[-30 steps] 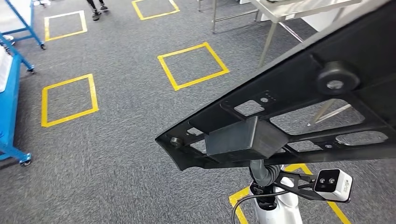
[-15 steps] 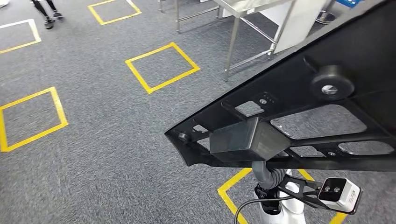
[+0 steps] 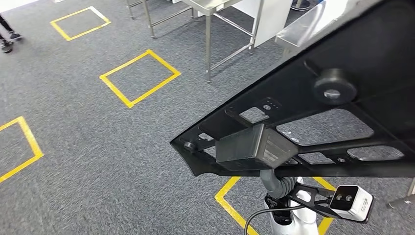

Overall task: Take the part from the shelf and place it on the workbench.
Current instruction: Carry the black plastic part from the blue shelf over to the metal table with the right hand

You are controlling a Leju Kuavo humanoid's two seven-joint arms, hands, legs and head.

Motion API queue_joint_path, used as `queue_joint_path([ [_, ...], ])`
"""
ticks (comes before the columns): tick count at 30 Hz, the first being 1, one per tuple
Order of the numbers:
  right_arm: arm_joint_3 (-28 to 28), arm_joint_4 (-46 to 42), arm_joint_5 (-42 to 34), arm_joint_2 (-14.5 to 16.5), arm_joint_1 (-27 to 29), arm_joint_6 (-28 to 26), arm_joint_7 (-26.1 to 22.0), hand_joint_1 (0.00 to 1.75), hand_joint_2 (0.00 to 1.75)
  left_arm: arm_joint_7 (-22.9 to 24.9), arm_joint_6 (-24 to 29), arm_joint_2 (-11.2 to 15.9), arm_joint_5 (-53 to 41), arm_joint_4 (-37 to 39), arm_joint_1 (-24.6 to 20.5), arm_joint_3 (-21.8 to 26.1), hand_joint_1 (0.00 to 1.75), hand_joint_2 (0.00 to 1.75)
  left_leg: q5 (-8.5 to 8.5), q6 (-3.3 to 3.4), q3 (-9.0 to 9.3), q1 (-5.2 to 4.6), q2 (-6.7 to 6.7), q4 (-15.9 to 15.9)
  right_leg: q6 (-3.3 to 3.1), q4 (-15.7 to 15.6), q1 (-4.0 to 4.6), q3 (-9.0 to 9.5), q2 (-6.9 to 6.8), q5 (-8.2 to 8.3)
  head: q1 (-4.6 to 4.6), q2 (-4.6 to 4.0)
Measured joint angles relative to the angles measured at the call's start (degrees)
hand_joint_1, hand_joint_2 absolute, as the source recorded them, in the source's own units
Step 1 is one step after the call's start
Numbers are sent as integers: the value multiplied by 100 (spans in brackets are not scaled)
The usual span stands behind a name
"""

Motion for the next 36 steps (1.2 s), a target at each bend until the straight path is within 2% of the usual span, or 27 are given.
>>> queue_joint_path([
  [1,25,17,-14,-8,-1,-33,1,152,175,-1,-12,-4,4,0,11,1,0,0,188,9,76,1,-19,-222,5,12,1,2,79,-3,0,0],
  [2,57,34,-29,-16,-2,-79,1,152,175,-2,-29,-8,4,0,20,1,0,0,436,24,241,6,-84,-627,14,24,0,6,156,-8,0,0],
  [4,122,63,-51,-31,-4,-191,1,152,175,-1,-70,-20,-20,0,39,0,0,0,751,64,560,22,-349,-1387,56,49,4,-10,295,-10,1,0],
  [5,156,76,-54,-41,1,-260,1,152,175,10,-90,-36,-48,0,50,-1,0,0,799,86,639,22,-443,-1578,89,57,0,-30,352,-5,2,0],
  [6,185,84,-53,-54,17,-326,2,152,175,38,-104,-58,-91,0,59,-7,0,0,784,111,659,14,-481,-1628,128,58,-9,-52,406,6,1,0],
  [8,224,86,-52,-93,88,-439,5,152,175,130,-94,-127,-193,0,66,-33,0,0,813,178,667,4,-371,-1652,203,56,-29,-82,467,17,2,0],
  [10,231,74,-73,-146,165,-480,4,152,175,212,-54,-204,-263,1,64,-64,0,0,846,264,681,17,-240,-1701,253,269,-15,-193,226,-130,3,0],
  [12,232,66,-97,-191,212,-475,3,152,175,260,-15,-257,-301,2,87,-76,0,0,851,318,685,10,-80,-1724,285,929,-7,-518,-104,-488,3,0],
  [13,232,67,-103,-208,242,-464,3,152,175,283,5,-270,-310,2,105,-80,0,0,845,326,683,0,6,-1723,302,1329,-16,-715,-168,-658,2,0],
  [14,232,67,-106,-225,284,-454,3,152,175,306,24,-279,-314,2,120,-83,0,0,836,328,683,-7,90,-1721,316,1617,-25,-857,-193,-745,2,0],
  [15,230,67,-106,-240,328,-446,4,152,175,324,40,-283,-303,2,126,-85,0,0,826,326,686,-12,170,-1718,325,1701,-33,-894,-209,-724,2,0],
  [16,228,67,-104,-255,363,-442,4,152,175,334,49,-286,-285,2,128,-85,0,0,813,318,692,-14,247,-1713,326,1553,-38,-809,-238,-603,2,0],
  [17,228,67,-102,-267,382,-443,5,152,175,340,46,-287,-259,2,127,-85,0,0,797,305,703,-16,315,-1704,318,1186,-38,-606,-298,-415,2,0],
  [19,232,68,-99,-283,382,-454,5,152,175,359,18,-287,-214,2,126,-85,0,0,753,261,733,-35,428,-1681,263,375,-11,-167,-550,-145,3,0],
  [20,238,69,-98,-288,375,-464,5,152,175,372,6,-285,-201,2,127,-85,0,0,732,230,749,-47,475,-1673,232,149,7,-45,-631,-97,3,0],
  [21,243,71,-98,-294,370,-474,5,152,175,383,8,-284,-197,2,127,-85,0,0,714,198,765,-58,519,-1672,203,67,25,-5,-669,-103,3,0],
  [23,252,75,-110,-303,370,-480,5,152,175,379,21,-283,-182,2,126,-84,0,0,685,131,805,-62,616,-1686,155,59,24,-2,-536,-92,2,0],
  [24,258,79,-121,-307,369,-475,4,152,175,358,17,-283,-165,2,123,-82,0,0,643,100,816,-52,577,-1655,126,36,9,14,-473,-80,2,0],
  [25,271,87,-129,-308,358,-466,4,152,175,329,4,-284,-144,2,123,-78,0,0,544,71,782,-39,471,-1530,95,11,-10,30,-407,-64,1,0],
  [27,316,120,-137,-309,319,-445,3,152,175,271,-21,-290,-98,2,133,-63,0,0,192,28,519,-12,153,-909,48,-15,-34,51,-282,-47,0,0],
  [28,343,144,-136,-309,302,-437,4,152,175,250,-26,-295,-80,2,145,-54,0,0,2,15,312,-8,59,-485,36,-12,-34,49,-211,-47,0,0],
  [29,364,170,-137,-310,294,-430,4,152,175,237,-28,-298,-63,2,157,-46,0,0,-109,6,126,-7,20,-135,32,-7,-32,49,-130,-48,0,0],
  [30,377,196,-136,-310,292,-424,5,152,175,226,-28,-301,-50,2,166,-42,0,0,-110,1,15,-7,7,40,33,-2,-29,52,-48,-51,0,0],
  [31,384,219,-135,-310,291,-421,7,152,175,220,-28,-301,-41,2,171,-38,0,0,12,3,11,-5,-2,-22,38,5,-29,59,34,-54,0,0],
  [33,391,247,-135,-310,289,-419,8,152,175,215,-28,-301,-31,2,171,-35,0,0,289,12,124,-1,-16,-352,48,14,-31,71,138,-61,0,0],
  [34,393,252,-135,-310,288,-419,8,152,175,215,-28,-301,-30,2,170,-34,0,0,365,14,172,1,-22,-470,51,16,-32,75,159,-63,0,0],
  [36,394,254,-135,-310,288,-419,8,152,175,214,-28,-301,-30,2,169,-34,0,0,403,15,199,2,-29,-536,53,18,-33,77,168,-64,0,0],
])
